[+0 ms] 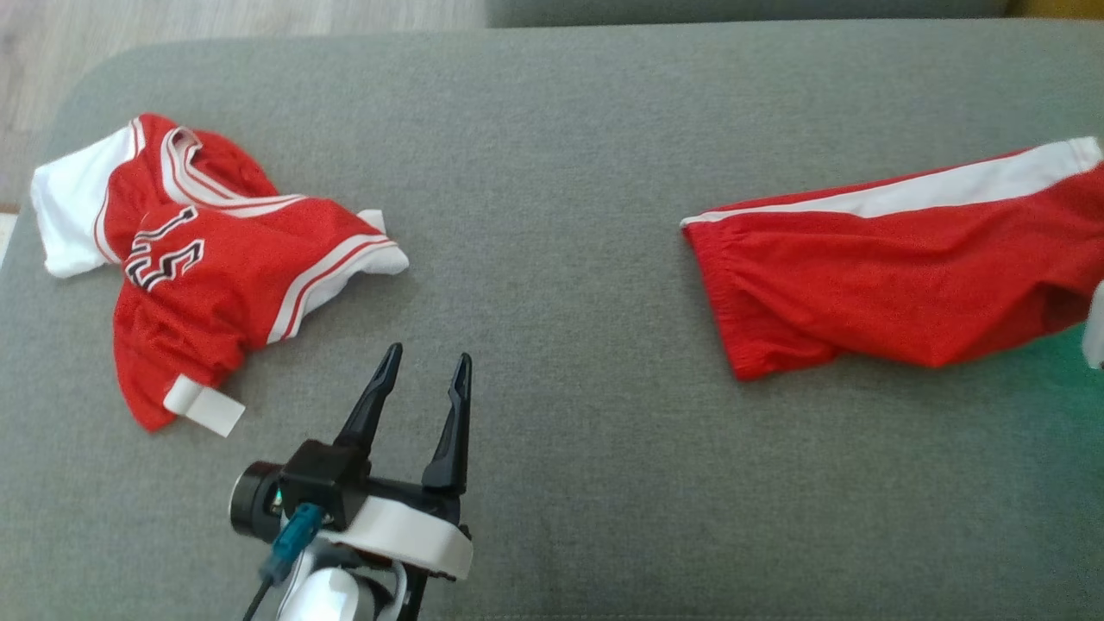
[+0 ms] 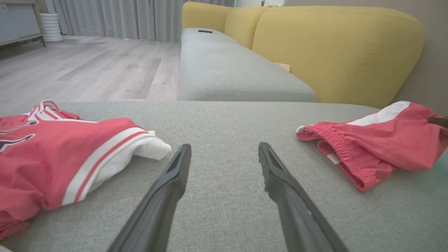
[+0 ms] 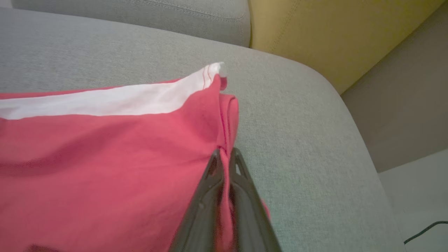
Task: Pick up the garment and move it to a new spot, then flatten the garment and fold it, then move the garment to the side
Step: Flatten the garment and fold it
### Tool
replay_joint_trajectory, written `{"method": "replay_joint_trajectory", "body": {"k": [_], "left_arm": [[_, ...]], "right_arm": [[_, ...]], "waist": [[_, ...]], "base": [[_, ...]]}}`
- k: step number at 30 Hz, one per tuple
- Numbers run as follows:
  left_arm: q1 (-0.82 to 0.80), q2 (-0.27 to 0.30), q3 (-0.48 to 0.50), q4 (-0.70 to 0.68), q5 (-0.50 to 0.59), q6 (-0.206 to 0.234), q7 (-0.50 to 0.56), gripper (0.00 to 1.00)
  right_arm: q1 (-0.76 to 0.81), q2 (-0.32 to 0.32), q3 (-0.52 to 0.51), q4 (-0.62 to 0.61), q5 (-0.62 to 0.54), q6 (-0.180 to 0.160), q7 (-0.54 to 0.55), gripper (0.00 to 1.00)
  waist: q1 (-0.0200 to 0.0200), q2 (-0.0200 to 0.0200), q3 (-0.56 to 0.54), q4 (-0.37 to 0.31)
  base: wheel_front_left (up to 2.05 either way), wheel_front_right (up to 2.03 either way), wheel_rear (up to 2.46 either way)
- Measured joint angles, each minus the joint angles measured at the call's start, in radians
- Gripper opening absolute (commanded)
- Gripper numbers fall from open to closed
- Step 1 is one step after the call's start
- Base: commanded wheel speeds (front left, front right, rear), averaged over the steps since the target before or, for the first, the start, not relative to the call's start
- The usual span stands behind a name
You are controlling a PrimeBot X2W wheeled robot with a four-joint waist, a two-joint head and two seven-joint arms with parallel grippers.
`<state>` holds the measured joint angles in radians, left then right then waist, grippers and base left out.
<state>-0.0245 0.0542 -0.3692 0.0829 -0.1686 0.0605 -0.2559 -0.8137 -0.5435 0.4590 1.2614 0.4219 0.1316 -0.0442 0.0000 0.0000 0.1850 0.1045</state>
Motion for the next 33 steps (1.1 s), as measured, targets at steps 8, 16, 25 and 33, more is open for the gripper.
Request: {"method": "replay_joint_trajectory", "body": {"k": [8,16,25,33], "left_arm": [[0.007,-0.001,0.001,0.023,-0.001,-0.001,0.000,1.00],[0.061,-0.001,0.012,0.035,-0.002,-0.006,0.000,1.00],[0.065,-0.001,0.014,0.035,-0.002,-0.006,0.000,1.00],[0.065,-0.001,0.016,0.035,-0.012,-0.006,0.000,1.00]], "right_arm": [[-0.019,0.090,0.027,-0.035,-0.075,0.000,-0.092,0.00],[0.016,0.251,0.073,-0.153,-0.106,0.000,-0.100,0.00],[0.182,0.347,0.110,-0.347,-0.094,0.000,-0.006,0.00],[0.321,0.355,0.078,-0.480,-0.073,0.000,0.043,1.00]], "waist": [[0.0000,0.0000,-0.054,-0.018],[0.0000,0.0000,-0.103,0.012],[0.0000,0.0000,-0.099,0.062],[0.0000,0.0000,-0.095,0.076]], "base": [[0.00,0.00,0.00],[0.00,0.00,0.00],[0.00,0.00,0.00],[0.00,0.00,0.00]]}}
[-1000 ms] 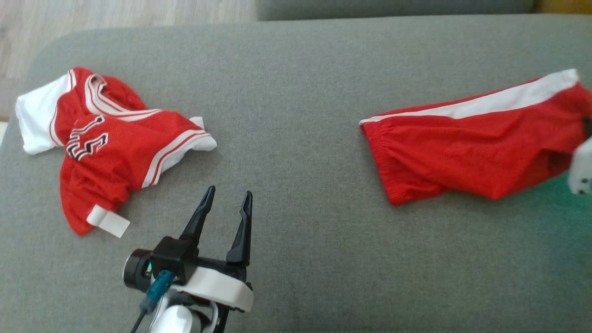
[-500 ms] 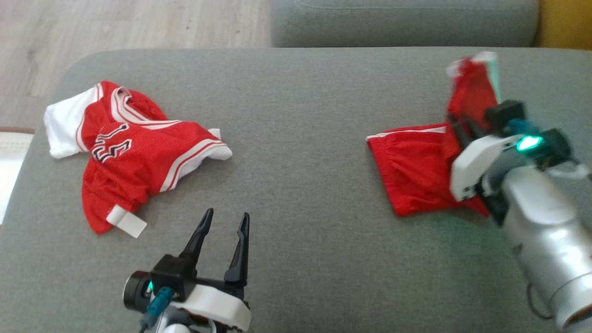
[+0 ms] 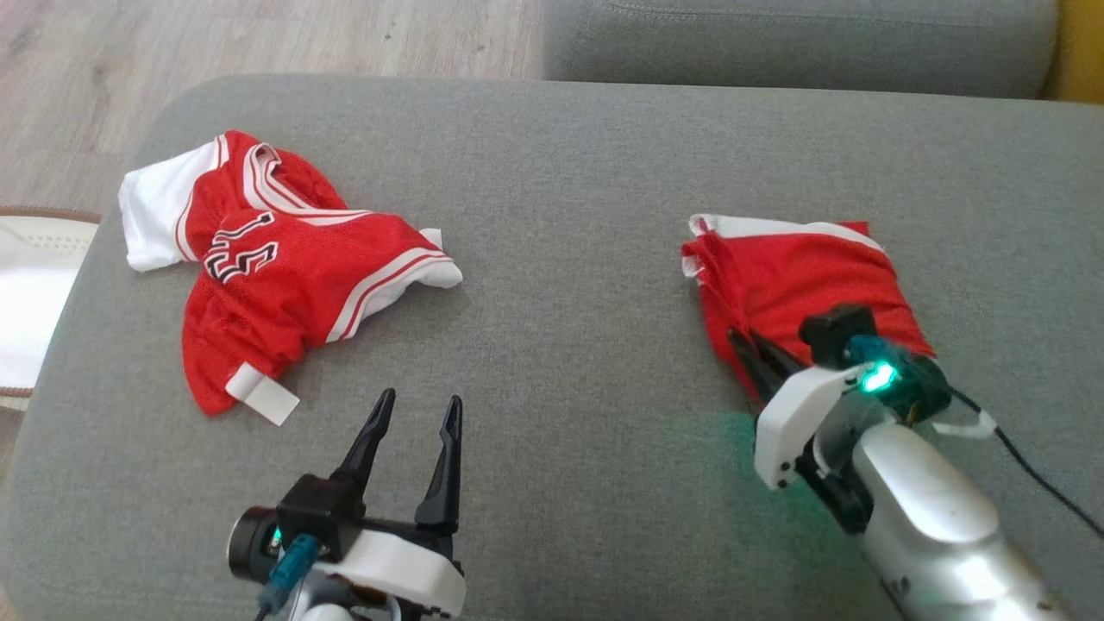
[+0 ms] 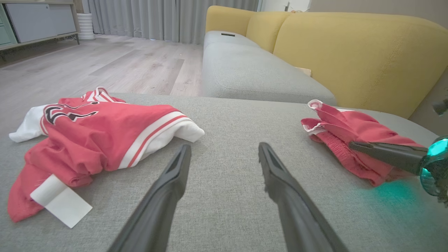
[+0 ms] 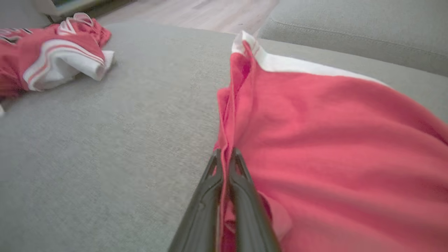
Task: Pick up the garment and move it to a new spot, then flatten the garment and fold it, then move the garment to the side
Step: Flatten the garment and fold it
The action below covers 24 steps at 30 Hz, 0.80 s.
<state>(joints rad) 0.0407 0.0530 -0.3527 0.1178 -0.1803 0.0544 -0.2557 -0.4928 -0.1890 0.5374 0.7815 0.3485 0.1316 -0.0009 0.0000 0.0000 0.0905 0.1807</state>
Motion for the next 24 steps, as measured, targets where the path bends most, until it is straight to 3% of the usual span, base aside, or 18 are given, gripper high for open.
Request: {"method": "replay_joint_trajectory", "body": {"k": [6,13,18,24], "left_arm": [[0.010,0.000,0.003,0.001,0.000,0.003,0.000,1.00],[0.064,0.000,0.025,0.003,0.000,0.005,0.000,1.00],[0.113,0.001,0.056,-0.016,0.000,0.021,0.000,1.00],[0.168,0.002,0.085,-0.037,0.000,0.044,0.000,1.00]], "right_arm": [[0.124,0.031,-0.040,-0.190,0.058,0.000,-0.036,1.00],[0.316,0.007,-0.088,-0.389,0.083,0.000,-0.097,1.00],[0.443,-0.016,-0.140,-0.452,0.078,0.000,-0.159,1.00],[0.489,-0.032,-0.207,-0.455,0.006,0.000,-0.219,1.00]], "waist": [[0.0000,0.0000,-0.023,-0.010],[0.0000,0.0000,-0.080,-0.036],[0.0000,0.0000,-0.126,-0.070],[0.0000,0.0000,-0.176,-0.113]], "base": [[0.00,0.00,0.00],[0.00,0.00,0.00],[0.00,0.00,0.00],[0.00,0.00,0.00]]}}
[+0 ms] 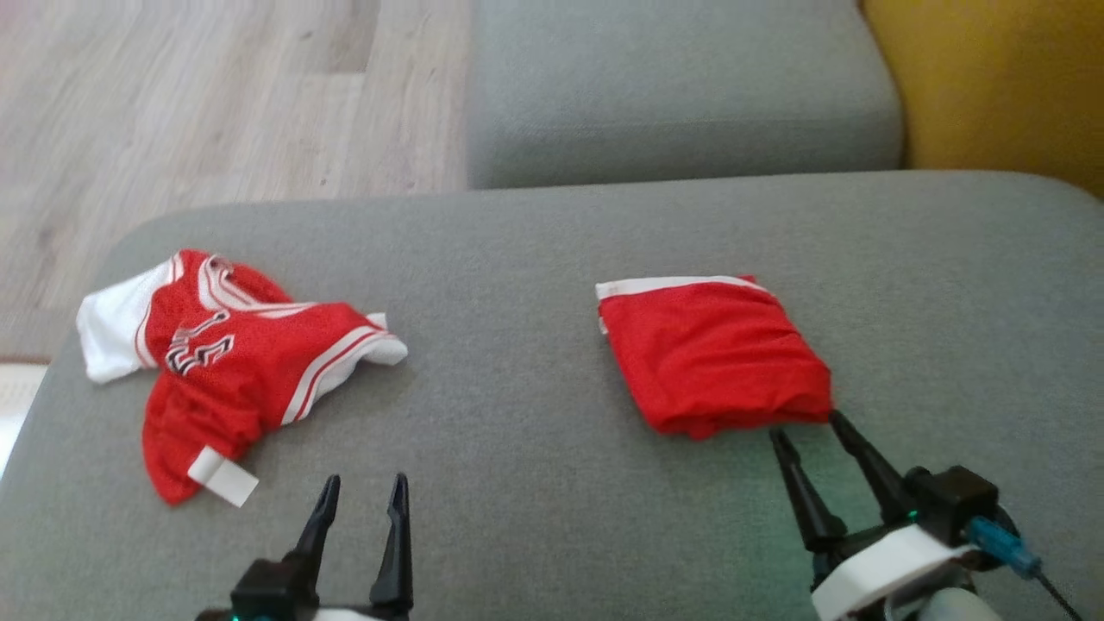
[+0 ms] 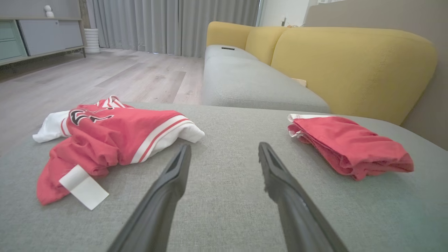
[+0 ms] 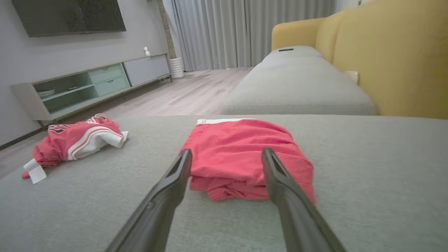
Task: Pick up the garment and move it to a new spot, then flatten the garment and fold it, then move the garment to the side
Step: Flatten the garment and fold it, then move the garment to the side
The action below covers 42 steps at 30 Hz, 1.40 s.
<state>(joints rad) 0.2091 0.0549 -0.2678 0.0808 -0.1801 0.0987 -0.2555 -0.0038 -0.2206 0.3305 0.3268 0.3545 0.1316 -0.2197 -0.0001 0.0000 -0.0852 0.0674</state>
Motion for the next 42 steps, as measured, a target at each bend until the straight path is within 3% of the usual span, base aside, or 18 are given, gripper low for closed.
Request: {"method": "replay_joint_trajectory", "body": {"k": [16,42], "left_arm": [[0.145,0.001,0.056,-0.111,0.063,0.024,0.000,1.00],[0.173,0.001,0.046,-0.146,0.136,0.025,0.000,1.00]], "right_arm": [[0.118,0.055,-0.121,-0.017,-0.134,0.000,-0.028,1.00],[0.147,0.088,-0.147,0.004,-0.136,0.000,-0.028,1.00]], "waist": [[0.0000,0.0000,-0.087,-0.046],[0.0000,0.0000,-0.073,-0.030]], "base": [[0.00,0.00,0.00],[0.00,0.00,0.00]]}}
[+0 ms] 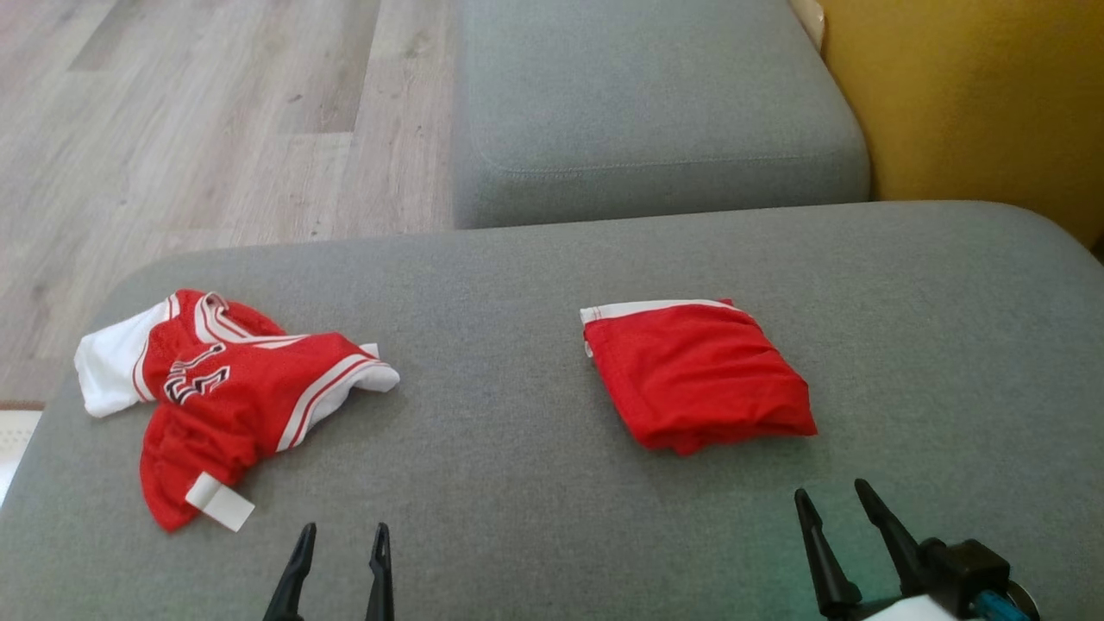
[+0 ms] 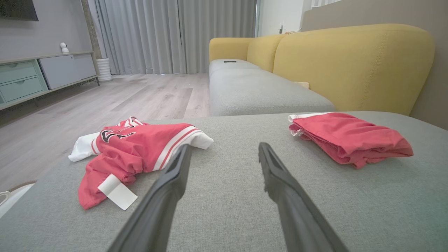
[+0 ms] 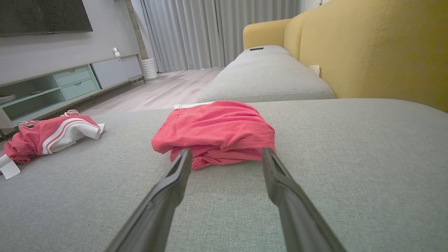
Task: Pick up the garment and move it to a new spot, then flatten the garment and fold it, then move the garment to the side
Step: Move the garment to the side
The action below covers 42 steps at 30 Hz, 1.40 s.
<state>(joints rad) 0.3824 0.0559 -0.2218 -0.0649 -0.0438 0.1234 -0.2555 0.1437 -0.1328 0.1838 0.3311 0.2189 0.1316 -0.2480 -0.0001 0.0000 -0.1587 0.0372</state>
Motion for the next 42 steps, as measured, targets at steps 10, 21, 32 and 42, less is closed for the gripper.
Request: {"method": "replay_joint_trajectory", "body": {"k": [10,21,32,42], "left_arm": [[-0.023,0.000,-0.025,0.003,0.025,0.001,0.000,1.00],[-0.109,0.001,-0.061,0.011,0.035,-0.011,0.000,1.00],[-0.216,0.000,-0.104,0.028,0.042,-0.017,0.000,1.00],[-0.265,-0.001,-0.127,0.034,0.042,0.002,0.000,1.00]], "right_arm": [[-0.044,-0.011,0.002,0.027,0.029,0.000,0.000,1.00],[-0.418,-0.150,0.052,0.176,0.292,0.000,0.233,1.00],[-0.639,-0.269,0.120,0.328,0.470,0.000,0.490,1.00],[-0.678,-0.305,0.240,0.380,0.564,0.000,0.573,0.00]], "waist": [[0.0000,0.0000,0.062,0.021],[0.0000,0.0000,0.179,0.056],[0.0001,0.0000,0.312,0.118],[0.0001,0.0000,0.366,0.134]], "base": [[0.00,0.00,0.00],[0.00,0.00,0.00],[0.00,0.00,0.00],[0.00,0.00,0.00]]}}
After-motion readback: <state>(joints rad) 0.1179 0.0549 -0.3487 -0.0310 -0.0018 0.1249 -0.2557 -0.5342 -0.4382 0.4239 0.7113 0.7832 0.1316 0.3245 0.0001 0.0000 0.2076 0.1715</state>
